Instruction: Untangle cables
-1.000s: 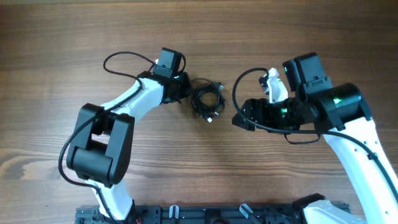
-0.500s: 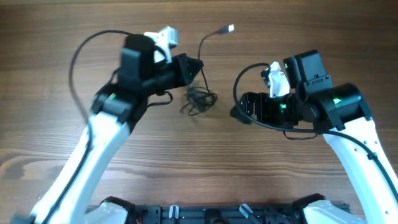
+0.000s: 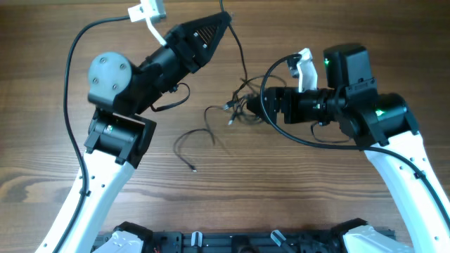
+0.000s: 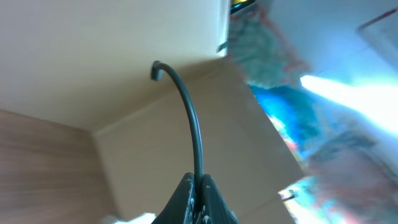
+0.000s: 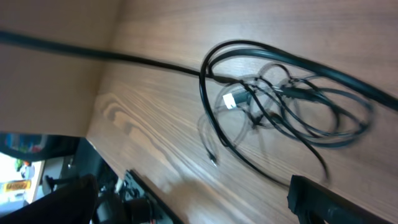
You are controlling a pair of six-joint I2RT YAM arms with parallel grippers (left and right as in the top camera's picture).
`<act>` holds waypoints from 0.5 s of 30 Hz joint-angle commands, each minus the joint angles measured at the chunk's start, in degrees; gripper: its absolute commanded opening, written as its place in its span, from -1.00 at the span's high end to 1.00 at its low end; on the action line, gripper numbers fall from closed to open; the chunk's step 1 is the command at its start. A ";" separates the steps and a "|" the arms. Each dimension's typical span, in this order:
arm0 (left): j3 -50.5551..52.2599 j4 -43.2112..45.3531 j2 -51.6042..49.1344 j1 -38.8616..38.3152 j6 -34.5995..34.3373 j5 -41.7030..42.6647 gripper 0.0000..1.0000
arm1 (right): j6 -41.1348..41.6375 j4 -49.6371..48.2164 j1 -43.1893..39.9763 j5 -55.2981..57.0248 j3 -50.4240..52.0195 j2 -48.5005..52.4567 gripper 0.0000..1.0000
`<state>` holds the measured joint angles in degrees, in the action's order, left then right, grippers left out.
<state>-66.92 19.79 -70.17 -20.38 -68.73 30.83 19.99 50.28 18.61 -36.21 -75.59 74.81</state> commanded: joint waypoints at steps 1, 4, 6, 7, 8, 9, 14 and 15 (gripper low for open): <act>-0.66 5.75 0.33 -0.20 -13.33 -0.70 0.92 | 1.25 -4.85 0.20 -0.66 -0.57 0.66 -1.00; -0.66 8.35 0.31 -0.28 -18.80 -0.90 0.92 | 4.20 -7.91 0.31 6.14 -0.57 1.49 -0.99; -0.66 11.23 0.31 -0.31 -23.30 -1.33 0.92 | 4.48 -7.67 0.31 9.66 -0.57 3.72 -0.90; -0.66 13.20 0.31 -0.31 -24.15 -1.53 0.92 | 4.37 -7.04 0.37 9.27 -0.55 5.14 -0.78; -0.66 15.72 0.33 -0.28 -24.39 -1.57 0.92 | 3.04 -5.53 1.22 9.03 -0.55 7.58 -0.58; -0.66 15.63 0.33 -0.28 -24.35 -1.97 0.92 | -0.15 -5.01 1.88 7.43 -0.55 8.90 -0.57; -0.66 11.50 0.31 -0.28 -22.82 -3.50 0.92 | -3.54 -2.75 3.61 3.32 -0.55 10.67 -0.57; -0.66 10.54 0.31 -0.24 -21.40 -4.15 0.92 | -3.87 -2.25 3.67 2.23 -0.55 10.58 -0.57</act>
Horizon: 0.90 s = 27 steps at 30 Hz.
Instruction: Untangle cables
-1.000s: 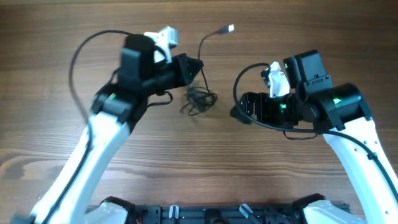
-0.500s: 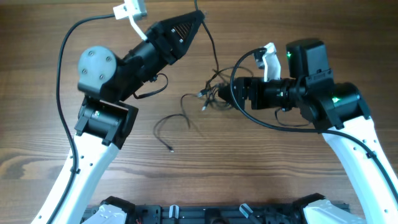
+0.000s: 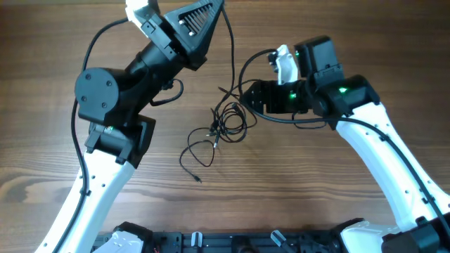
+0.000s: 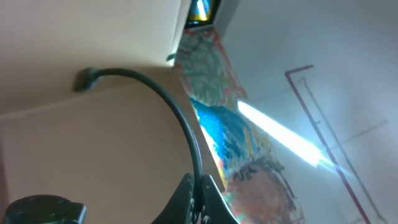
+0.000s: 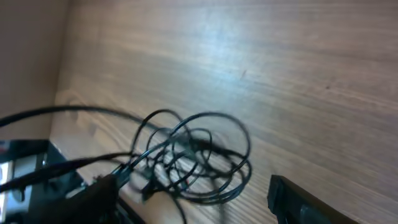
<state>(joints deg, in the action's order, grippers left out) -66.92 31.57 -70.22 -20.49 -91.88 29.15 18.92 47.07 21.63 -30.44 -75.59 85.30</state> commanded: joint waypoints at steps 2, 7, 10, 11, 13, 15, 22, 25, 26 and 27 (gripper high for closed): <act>-0.66 -4.26 0.35 0.52 3.10 -2.84 0.92 | -5.01 2.10 0.66 -6.32 -0.59 -0.66 -0.58; -0.66 -3.65 0.50 0.90 -1.79 0.00 0.92 | 3.61 5.29 0.63 14.64 -0.57 -4.24 0.92; -0.66 -7.21 0.52 1.99 2.97 0.59 0.92 | 4.33 6.01 0.63 18.99 -0.61 -6.14 0.91; -0.66 -10.97 0.52 2.54 4.76 0.37 0.92 | 5.84 6.34 0.63 21.38 -1.16 -7.34 0.91; -0.66 -24.55 0.46 4.09 10.16 -2.62 0.92 | 8.76 7.19 0.39 26.73 -3.23 -10.36 0.91; -0.66 -40.74 0.46 5.73 18.53 -11.34 0.92 | 9.77 7.26 0.26 31.61 -6.45 -14.78 0.91; -0.59 -73.22 -0.87 6.58 25.66 -37.75 0.92 | 9.79 9.92 0.26 48.46 -20.35 -21.94 0.91; -0.59 -80.17 -2.58 6.58 25.66 -47.04 0.92 | 9.79 9.94 0.26 51.65 -25.03 -22.82 0.91; -0.59 -82.07 -3.56 6.58 25.64 -50.29 0.92 | 9.88 9.94 0.26 52.59 -25.94 -22.84 0.91; -0.59 -83.41 -4.44 6.58 25.66 -52.70 0.92 | 10.27 9.99 0.26 54.18 -26.43 -22.86 0.91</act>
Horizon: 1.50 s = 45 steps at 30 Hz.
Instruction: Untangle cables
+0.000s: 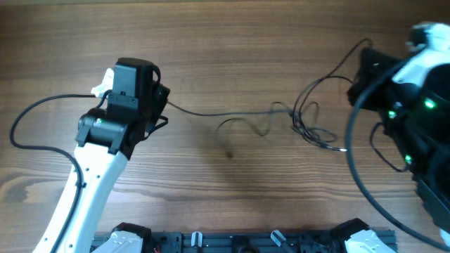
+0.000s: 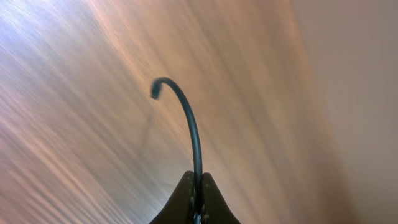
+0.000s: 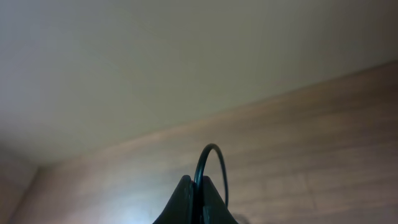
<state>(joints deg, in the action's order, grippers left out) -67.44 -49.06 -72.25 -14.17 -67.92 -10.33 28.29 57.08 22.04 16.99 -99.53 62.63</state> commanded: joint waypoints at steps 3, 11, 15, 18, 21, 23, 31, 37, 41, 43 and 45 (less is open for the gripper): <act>-0.07 -4.79 -5.14 0.26 1.70 -16.13 0.92 | 2.01 2.58 -0.15 8.50 -2.47 0.09 0.91; -0.20 32.22 4.85 0.26 13.90 28.06 0.92 | 15.82 21.14 -0.15 22.01 -2.40 11.15 0.91; -0.20 42.25 13.81 0.28 9.49 31.61 0.92 | 20.55 25.86 -0.48 21.99 -2.38 17.79 0.91; -0.20 44.44 19.65 0.31 8.28 29.14 0.92 | 23.04 26.56 -1.55 17.16 -2.36 21.62 0.91; -0.20 46.99 21.70 0.31 7.74 29.14 0.92 | 22.21 26.34 -1.55 10.47 -2.36 23.87 -0.38; -0.20 48.35 21.77 0.31 6.99 29.14 0.92 | 14.82 24.46 -1.55 4.79 -2.36 25.16 -0.97; -0.20 55.78 15.41 0.31 -11.21 28.50 0.92 | -31.30 14.58 0.85 -55.25 -2.36 26.32 -0.99; -0.20 71.04 10.84 0.15 -25.57 28.85 0.92 | -28.94 4.13 7.82 -52.39 -2.34 26.32 -0.99; -0.20 71.19 10.36 0.15 -28.26 27.80 0.92 | -25.27 -1.79 9.94 -48.35 -2.34 26.56 -0.99; -0.20 71.21 10.36 0.15 -30.73 27.56 0.92 | -25.35 -3.85 11.17 -48.30 -2.05 27.28 -1.00; -0.20 71.21 10.36 0.13 -31.61 27.39 0.92 | -25.29 -4.85 12.52 -47.93 -2.03 28.61 -1.00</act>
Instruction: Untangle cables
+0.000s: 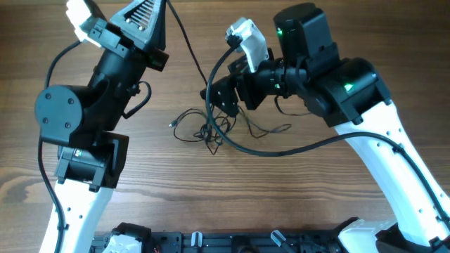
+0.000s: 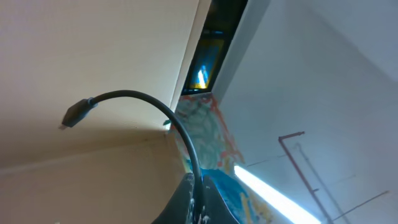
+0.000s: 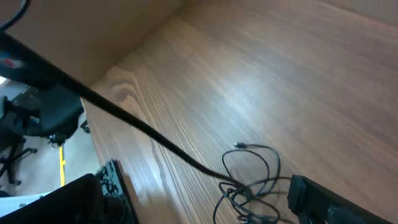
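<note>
A tangle of thin black cables lies mid-table, with one loose loop trailing right. My left gripper is raised at the back, shut on a thicker black cable that slants down into the tangle. In the left wrist view that cable arcs up from the gripper to its plug end. My right gripper hangs open just above the tangle. In its wrist view the gripper straddles the tangle, and the taut cable crosses from the upper left.
The right arm's own thick black hose loops over the wooden table beside the tangle. A black frame runs along the front edge. The table's left edge and the floor beyond it show in the right wrist view.
The left arm was low at the table's left with the cable stretched across; now it is raised at the back. The right gripper was shut at the far right; now it is open over the bunched tangle.
First the left gripper held a cable high at the back while the right gripper stood open by the tangle. Then both were shut and far apart, the cable drawn out across the table. Now the tangle is bunched mid-table, left still holding, right open.
</note>
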You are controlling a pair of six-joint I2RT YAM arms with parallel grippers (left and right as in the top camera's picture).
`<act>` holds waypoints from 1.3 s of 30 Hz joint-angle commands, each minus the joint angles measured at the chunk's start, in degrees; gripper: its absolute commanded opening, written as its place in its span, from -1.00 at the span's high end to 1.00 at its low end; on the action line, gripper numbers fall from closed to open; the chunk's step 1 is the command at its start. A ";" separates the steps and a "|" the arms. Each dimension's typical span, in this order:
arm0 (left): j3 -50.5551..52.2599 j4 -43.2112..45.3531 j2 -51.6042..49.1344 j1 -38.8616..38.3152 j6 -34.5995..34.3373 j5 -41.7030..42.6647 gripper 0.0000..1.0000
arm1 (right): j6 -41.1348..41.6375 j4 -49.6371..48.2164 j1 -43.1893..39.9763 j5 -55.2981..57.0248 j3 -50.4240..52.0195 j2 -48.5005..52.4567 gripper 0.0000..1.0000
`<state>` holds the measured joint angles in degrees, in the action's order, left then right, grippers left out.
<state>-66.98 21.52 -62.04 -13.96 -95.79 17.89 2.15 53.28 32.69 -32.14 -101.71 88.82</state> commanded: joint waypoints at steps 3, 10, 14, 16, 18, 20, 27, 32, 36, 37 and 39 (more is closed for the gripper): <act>-0.66 0.61 0.15 -0.07 -3.72 -0.81 0.92 | 3.50 -2.78 3.45 5.05 0.15 5.20 -0.89; -0.66 -3.02 0.15 -0.07 -3.39 -0.81 0.92 | 9.44 -8.31 3.52 5.81 0.15 7.15 0.91; -0.66 -14.23 0.15 -0.02 6.97 -2.64 0.92 | 13.86 -8.59 2.73 7.78 -0.85 2.64 0.91; -0.66 -24.28 0.15 -0.02 11.50 -6.08 0.92 | 16.26 -8.68 2.14 12.09 -2.51 -1.66 0.91; -0.66 -35.26 -0.02 -0.02 15.96 -12.46 0.88 | 20.94 -9.11 1.95 18.47 -3.26 -7.80 0.91; -0.63 -42.77 -0.39 -0.02 17.46 -14.97 0.76 | 26.53 -9.20 1.95 23.50 -3.26 -11.85 0.91; -0.63 -54.86 -6.62 -3.26 24.79 -0.98 -0.51 | 38.21 -14.40 1.95 30.01 -3.23 -18.53 0.91; -0.63 -48.70 -6.64 -3.26 43.15 16.98 -0.99 | 40.06 -12.87 1.95 33.68 -3.23 -16.52 0.92; -0.63 -50.14 -6.78 -4.07 42.82 20.90 -1.00 | 41.70 -13.31 1.95 33.64 -3.23 -15.45 0.91; -0.63 -50.66 -6.80 -4.70 42.60 20.83 -1.00 | 41.83 -13.73 1.95 33.59 -3.23 -15.12 0.91; -0.63 -50.73 -7.43 -6.32 42.16 19.93 -1.00 | 42.01 -13.77 1.95 33.55 -3.23 -14.86 0.91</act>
<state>-67.46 -29.21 -69.01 -18.44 -55.59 35.62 42.52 40.23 34.68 0.27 -104.71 73.32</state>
